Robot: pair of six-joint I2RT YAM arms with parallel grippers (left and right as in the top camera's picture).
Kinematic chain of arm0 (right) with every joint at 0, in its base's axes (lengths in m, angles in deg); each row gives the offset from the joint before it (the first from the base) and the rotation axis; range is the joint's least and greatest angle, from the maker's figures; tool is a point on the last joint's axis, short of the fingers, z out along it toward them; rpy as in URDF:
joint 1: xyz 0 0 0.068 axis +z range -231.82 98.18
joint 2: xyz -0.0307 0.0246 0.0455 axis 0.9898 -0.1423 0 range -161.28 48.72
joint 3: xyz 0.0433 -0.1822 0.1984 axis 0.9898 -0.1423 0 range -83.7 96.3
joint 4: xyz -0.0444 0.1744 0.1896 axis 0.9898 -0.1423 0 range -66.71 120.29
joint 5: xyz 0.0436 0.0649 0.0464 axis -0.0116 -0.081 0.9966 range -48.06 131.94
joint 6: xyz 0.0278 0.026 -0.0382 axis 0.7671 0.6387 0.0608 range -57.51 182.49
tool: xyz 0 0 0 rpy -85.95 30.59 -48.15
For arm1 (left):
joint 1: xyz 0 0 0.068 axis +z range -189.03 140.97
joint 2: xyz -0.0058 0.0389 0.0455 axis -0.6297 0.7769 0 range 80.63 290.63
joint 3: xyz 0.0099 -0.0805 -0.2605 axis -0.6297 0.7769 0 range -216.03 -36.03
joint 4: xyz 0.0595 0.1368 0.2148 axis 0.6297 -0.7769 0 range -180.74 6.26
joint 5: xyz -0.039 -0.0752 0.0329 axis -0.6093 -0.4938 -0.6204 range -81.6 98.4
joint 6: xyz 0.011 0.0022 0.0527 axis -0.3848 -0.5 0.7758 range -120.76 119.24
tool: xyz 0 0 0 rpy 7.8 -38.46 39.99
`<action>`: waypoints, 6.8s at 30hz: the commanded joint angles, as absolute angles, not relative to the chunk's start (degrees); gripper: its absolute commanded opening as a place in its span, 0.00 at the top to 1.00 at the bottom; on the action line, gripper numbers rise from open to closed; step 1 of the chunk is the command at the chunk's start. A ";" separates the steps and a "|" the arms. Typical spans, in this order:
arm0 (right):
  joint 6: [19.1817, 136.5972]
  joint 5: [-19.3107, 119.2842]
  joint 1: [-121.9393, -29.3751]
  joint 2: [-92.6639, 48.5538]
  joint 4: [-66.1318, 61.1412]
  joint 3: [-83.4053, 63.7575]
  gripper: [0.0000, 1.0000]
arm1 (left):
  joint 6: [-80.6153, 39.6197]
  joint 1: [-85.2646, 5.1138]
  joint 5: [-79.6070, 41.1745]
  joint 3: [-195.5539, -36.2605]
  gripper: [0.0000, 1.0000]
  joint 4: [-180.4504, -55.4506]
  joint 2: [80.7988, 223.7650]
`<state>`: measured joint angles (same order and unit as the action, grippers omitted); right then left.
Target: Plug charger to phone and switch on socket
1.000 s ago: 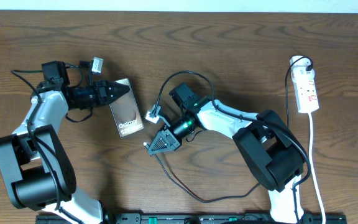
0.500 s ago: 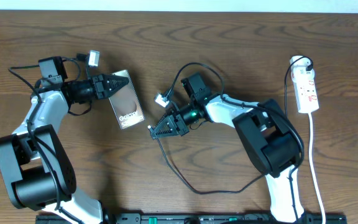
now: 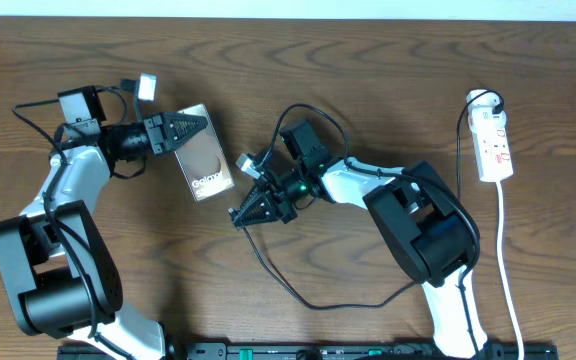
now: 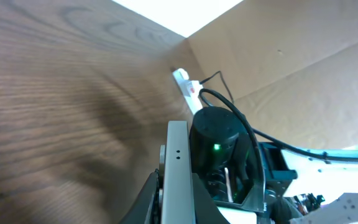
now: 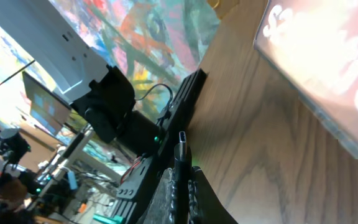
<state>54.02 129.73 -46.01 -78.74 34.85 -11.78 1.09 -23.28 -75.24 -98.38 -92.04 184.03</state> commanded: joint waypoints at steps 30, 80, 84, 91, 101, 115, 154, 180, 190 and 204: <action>73.87 121.58 -45.92 -79.13 47.46 -11.71 0.99 | -6.00 -22.93 -79.41 -99.03 0.93 -85.74 183.66; 88.05 111.48 -47.32 -79.00 43.52 -11.71 0.98 | -8.57 -16.28 -76.46 -99.03 0.94 -85.13 183.66; 85.95 106.59 -48.65 -77.52 37.97 -11.65 0.98 | -8.57 -16.33 -76.46 -99.03 0.93 -85.13 183.66; 74.35 93.73 -50.51 -70.76 15.29 -9.77 0.99 | -8.57 -16.33 -76.46 -99.03 0.93 -85.18 183.66; 75.20 66.06 -50.12 -63.27 -9.24 -7.56 0.99 | -8.55 -16.33 -76.44 -99.03 0.92 -86.14 183.66; 80.25 57.45 -50.18 -63.38 -26.33 -7.56 0.99 | -8.55 -16.33 -76.44 -99.03 0.93 -86.23 183.66; 84.75 52.12 -46.99 -64.86 -34.81 -11.65 0.99 | -8.57 -16.33 -76.46 -99.03 0.93 -86.44 183.66; 85.21 52.14 -46.84 -64.88 -34.02 -13.81 0.99 | -8.57 -16.33 -76.68 -99.03 0.93 -86.51 183.66; 85.85 52.84 -46.90 -64.88 -31.82 -16.00 0.99 | -8.57 -16.33 -76.68 -99.03 0.93 -86.51 183.66; 68.53 80.34 -48.63 -64.86 -14.44 -13.14 0.99 | -8.57 -16.33 -76.66 -99.03 0.93 -86.47 183.66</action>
<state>77.71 66.32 -47.87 -64.16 -17.67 -14.05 -8.25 -16.35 -74.21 -98.38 -86.47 184.03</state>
